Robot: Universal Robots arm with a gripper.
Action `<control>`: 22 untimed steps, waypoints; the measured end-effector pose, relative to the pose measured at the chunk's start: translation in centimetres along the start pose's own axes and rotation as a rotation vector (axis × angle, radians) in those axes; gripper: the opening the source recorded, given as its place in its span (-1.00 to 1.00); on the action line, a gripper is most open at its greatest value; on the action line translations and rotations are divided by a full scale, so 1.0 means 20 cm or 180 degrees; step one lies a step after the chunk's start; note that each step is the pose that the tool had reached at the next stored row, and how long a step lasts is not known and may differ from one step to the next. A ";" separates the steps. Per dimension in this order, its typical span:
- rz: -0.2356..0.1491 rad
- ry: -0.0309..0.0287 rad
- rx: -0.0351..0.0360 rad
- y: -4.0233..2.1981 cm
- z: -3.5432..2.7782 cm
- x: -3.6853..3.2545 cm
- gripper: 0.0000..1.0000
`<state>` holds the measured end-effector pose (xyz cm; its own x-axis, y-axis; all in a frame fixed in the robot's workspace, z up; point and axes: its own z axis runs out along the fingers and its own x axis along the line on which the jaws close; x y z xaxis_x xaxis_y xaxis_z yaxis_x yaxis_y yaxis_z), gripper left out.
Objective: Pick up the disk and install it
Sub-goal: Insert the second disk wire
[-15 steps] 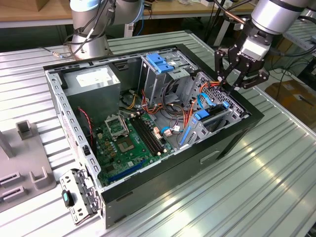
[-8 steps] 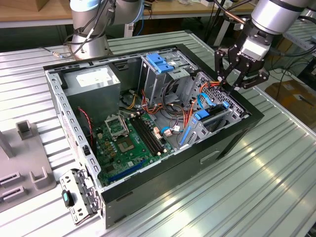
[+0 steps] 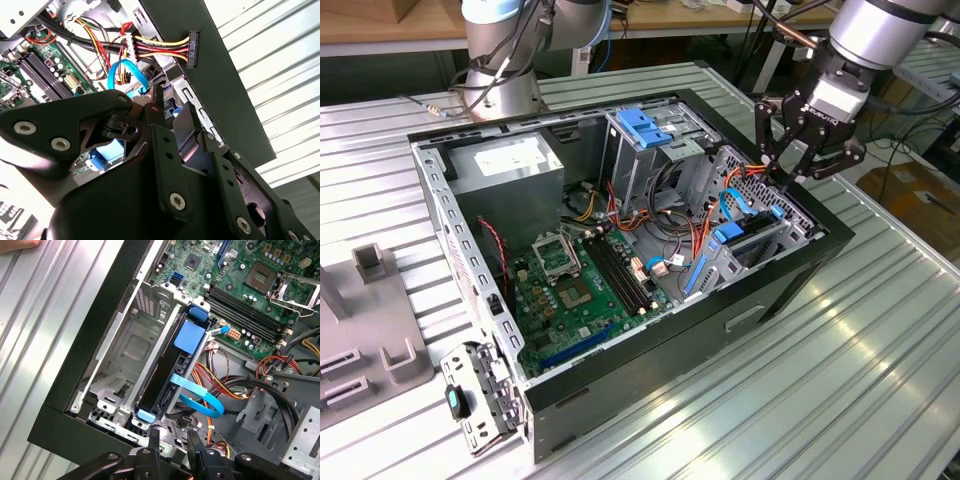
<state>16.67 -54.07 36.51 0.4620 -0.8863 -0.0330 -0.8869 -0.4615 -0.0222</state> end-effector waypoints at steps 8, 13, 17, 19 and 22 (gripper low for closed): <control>-0.0142 -0.0007 -0.0003 -0.072 0.001 0.028 -0.29; -0.0258 -0.0010 -0.0006 -0.079 0.001 0.021 -0.29; -0.0338 -0.0012 -0.0009 -0.090 0.002 0.019 -0.29; -0.0355 -0.0013 -0.0009 -0.104 0.002 0.018 -0.29; -0.0375 -0.0013 -0.0010 -0.136 0.003 0.007 -0.29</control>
<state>19.16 -52.94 36.50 0.5631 -0.8257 -0.0345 -0.8264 -0.5626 -0.0230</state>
